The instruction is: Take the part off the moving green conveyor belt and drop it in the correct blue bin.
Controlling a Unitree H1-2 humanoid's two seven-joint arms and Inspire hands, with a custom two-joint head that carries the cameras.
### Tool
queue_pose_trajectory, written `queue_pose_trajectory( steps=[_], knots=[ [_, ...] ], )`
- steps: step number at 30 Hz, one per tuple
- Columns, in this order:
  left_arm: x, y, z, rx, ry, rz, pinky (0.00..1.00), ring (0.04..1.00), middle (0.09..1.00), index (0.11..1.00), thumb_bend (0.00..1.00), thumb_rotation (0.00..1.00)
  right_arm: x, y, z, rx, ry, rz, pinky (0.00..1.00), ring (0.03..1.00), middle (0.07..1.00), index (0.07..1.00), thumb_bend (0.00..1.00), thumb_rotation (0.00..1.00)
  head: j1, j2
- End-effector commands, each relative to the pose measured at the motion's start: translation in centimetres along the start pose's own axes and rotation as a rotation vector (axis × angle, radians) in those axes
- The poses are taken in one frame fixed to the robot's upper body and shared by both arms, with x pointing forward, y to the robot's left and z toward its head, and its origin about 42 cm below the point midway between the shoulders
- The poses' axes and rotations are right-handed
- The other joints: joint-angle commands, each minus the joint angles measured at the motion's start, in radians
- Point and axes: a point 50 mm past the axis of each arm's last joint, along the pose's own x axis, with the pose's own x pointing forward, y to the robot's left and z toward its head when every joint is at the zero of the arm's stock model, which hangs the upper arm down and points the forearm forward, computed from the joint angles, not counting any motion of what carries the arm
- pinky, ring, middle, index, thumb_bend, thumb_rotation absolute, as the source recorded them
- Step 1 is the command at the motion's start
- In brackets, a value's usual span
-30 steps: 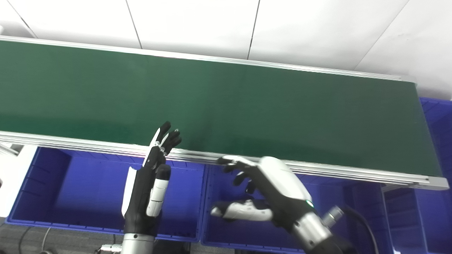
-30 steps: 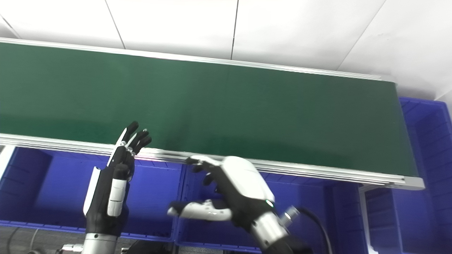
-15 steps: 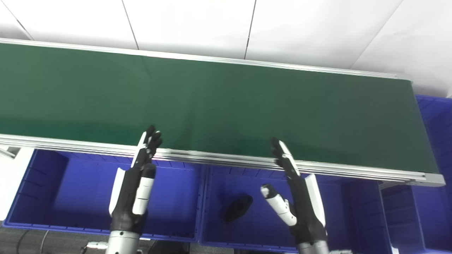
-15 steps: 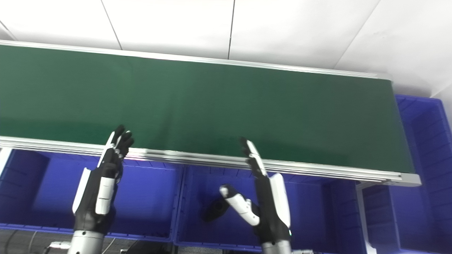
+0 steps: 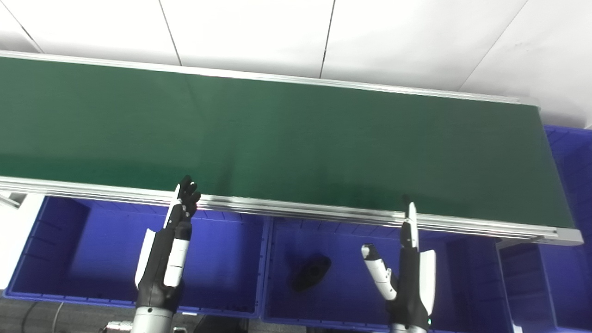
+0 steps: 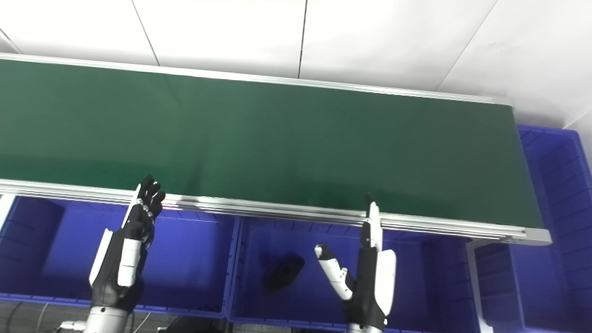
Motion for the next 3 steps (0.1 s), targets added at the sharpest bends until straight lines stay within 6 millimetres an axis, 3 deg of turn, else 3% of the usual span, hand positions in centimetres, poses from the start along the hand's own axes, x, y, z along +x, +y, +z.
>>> queue_pose_trajectory(
  steps=[1,3],
  knots=[
    [0.28,-0.05,1.01,-0.008,-0.1,-0.019,1.0,0.98,0.992,1.0,0.67,1.0,-0.84,8.56,4.84,0.182,-0.072,0.059,0.99,0.992,0.999,1.0,0.74,1.0,0.005,-0.007],
    [0.35,-0.11,0.82,-0.007,-0.101,-0.019,1.0,0.981,0.989,1.0,0.67,1.0,-0.83,8.54,4.68,0.175,-0.071,0.061,0.99,0.99,0.999,1.0,0.75,1.0,0.01,-0.014]
  ],
)
